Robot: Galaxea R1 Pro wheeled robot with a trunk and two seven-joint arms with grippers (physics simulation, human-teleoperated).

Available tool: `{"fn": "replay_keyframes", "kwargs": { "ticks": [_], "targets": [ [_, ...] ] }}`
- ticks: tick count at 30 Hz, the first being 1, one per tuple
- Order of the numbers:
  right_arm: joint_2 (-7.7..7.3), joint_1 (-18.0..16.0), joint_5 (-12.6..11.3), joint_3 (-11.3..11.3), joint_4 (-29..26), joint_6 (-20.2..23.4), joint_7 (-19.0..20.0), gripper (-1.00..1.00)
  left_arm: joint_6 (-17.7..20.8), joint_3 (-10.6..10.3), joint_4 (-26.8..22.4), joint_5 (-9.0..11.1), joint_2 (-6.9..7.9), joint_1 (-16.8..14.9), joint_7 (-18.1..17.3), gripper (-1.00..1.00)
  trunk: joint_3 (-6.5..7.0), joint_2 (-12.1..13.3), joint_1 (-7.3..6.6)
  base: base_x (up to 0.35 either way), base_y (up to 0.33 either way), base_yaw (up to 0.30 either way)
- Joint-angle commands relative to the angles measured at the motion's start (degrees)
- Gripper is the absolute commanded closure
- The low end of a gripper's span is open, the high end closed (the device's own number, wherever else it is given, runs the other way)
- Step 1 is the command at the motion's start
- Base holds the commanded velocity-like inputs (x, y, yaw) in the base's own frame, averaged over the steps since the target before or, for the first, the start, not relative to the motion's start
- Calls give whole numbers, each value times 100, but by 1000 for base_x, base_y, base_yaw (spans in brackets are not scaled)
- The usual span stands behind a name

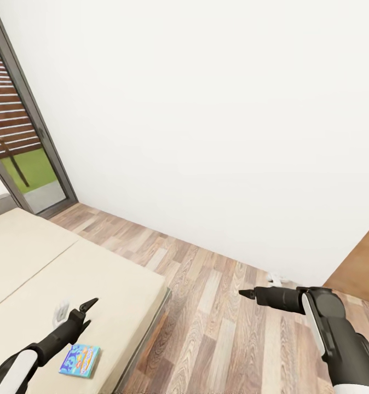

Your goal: Put all the toys in the child's room - the three board games (two on the bed and one on the table), the two jigsaw puzzles on the table, and the tennis ball on the table - inside the toy box on the table in the child's room.

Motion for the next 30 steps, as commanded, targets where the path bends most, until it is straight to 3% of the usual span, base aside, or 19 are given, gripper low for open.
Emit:
{"fn": "replay_keyframes", "kwargs": {
  "ticks": [1, 3, 4, 8, 16, 25, 30],
  "targets": [
    [2, -16, 47, 11, 33, 22, 46, -100, 42, 44, 21, 32, 42, 12, -51, -100, -20, -12, 3, 0, 0, 0],
    [4, -36, 51, 35, 107, 22, 42, -100, 23, 134, 80, 37, 103, 42, -126, -100, -38, -12, 3, 0, 0, 0],
    [-3, -81, 53, 55, 182, 22, 38, -100, -33, 286, 185, 42, 138, 69, -204, -100, -47, -12, 3, 0, 0, 0],
    [-15, -111, 55, 66, 221, 22, 38, -100, -62, 398, 246, 71, 154, 87, -252, -100, -83, -12, 3, 0, 0, 0],
    [-28, -129, 56, 74, 247, 22, 36, -100, -49, 444, 198, 89, 165, 86, -299, -100, -142, -12, 3, 0, 0, 0],
    [-40, -133, 61, 82, 253, 22, 31, -100, 64, 414, -1031, -103, 179, 447, -294, -100, -159, -12, 3, 0, 0, 0],
    [-42, -134, 65, 82, 253, 22, 30, -100, 252, 483, -1366, -131, 175, 575, -239, -100, -162, -12, 3, 0, 0, 0]
  ]
}}
